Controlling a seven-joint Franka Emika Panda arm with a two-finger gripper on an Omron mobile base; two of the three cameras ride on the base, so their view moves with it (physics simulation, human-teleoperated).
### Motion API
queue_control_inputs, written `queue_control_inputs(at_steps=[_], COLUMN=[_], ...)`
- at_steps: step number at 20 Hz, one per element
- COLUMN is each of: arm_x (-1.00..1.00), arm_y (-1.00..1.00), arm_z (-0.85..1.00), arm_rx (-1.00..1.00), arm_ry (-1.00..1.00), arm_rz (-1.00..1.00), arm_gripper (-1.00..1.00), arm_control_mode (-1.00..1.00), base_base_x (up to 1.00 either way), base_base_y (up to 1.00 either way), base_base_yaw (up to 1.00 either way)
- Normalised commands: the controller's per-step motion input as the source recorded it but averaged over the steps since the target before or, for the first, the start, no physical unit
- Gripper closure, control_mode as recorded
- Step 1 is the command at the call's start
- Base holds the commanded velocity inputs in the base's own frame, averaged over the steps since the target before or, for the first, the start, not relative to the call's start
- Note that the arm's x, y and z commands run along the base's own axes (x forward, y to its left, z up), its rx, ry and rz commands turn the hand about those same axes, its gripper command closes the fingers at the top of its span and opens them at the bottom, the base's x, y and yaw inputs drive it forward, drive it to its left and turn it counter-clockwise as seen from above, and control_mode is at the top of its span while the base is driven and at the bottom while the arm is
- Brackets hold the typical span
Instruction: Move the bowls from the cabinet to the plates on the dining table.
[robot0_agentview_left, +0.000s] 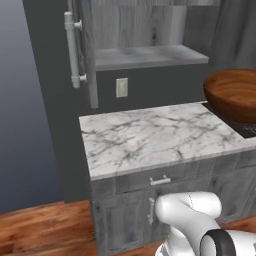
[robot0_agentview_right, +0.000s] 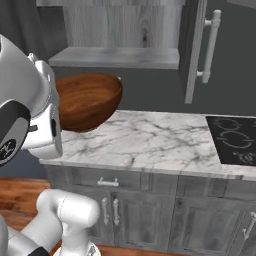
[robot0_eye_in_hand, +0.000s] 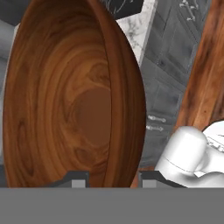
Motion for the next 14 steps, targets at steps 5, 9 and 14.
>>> queue_control_inputs(at_steps=[5,9,14], arm_x=[0.00,0.00,0.00], arm_y=[0.00,0.00,0.00], arm_z=[0.00,0.00,0.00], arm_rx=[0.00,0.00,0.00], arm_ry=[0.00,0.00,0.00], arm_rz=[0.00,0.00,0.00], arm_gripper=[1.00,1.00,1.00], arm_control_mode=[1.00,1.00,1.00], base_base_x=[-0.57,-0.41,-0.03], base_base_y=[0.31,0.11,0.01], base_base_yaw=[0.00,-0.12,-0.25])
